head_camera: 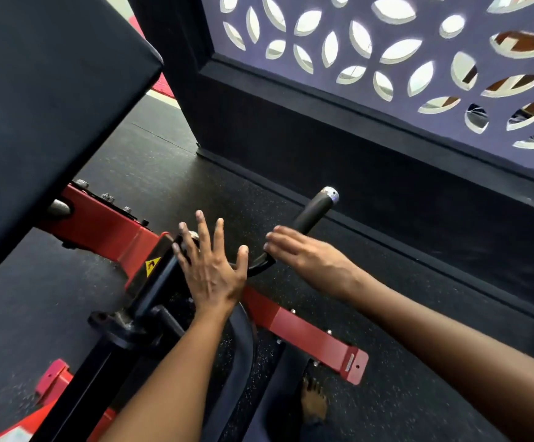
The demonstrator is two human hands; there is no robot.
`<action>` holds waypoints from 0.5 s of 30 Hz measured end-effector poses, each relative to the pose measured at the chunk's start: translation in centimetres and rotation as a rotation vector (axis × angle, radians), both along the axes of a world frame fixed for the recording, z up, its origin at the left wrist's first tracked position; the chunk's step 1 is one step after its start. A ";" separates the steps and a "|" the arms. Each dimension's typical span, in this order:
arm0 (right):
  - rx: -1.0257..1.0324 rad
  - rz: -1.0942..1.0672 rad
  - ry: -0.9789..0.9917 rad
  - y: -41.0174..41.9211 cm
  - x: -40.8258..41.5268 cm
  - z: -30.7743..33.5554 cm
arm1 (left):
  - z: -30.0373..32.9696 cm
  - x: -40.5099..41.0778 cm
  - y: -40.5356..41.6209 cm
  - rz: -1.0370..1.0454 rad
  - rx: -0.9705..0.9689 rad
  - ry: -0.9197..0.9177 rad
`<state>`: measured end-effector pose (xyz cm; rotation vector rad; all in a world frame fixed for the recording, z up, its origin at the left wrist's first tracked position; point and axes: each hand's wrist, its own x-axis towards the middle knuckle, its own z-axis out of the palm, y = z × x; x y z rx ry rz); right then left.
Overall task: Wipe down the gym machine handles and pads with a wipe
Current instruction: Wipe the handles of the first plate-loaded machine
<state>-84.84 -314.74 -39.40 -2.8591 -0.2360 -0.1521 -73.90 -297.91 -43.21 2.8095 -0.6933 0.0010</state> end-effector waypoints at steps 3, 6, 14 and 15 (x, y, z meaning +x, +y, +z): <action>0.061 -0.160 0.028 -2.1 1.2 -0.1 | 0.9 0.7 -1.5 0.348 -0.031 0.112; 0.102 -0.557 0.061 -4.0 1.8 -0.4 | 1.2 0.6 -2.6 0.445 0.024 0.166; 0.098 -0.199 0.038 -3.9 1.6 0.6 | 1.2 0.4 -2.6 0.424 0.012 0.132; 0.134 -0.402 0.028 -5.3 1.8 0.3 | 1.2 0.4 -2.6 0.425 0.012 0.132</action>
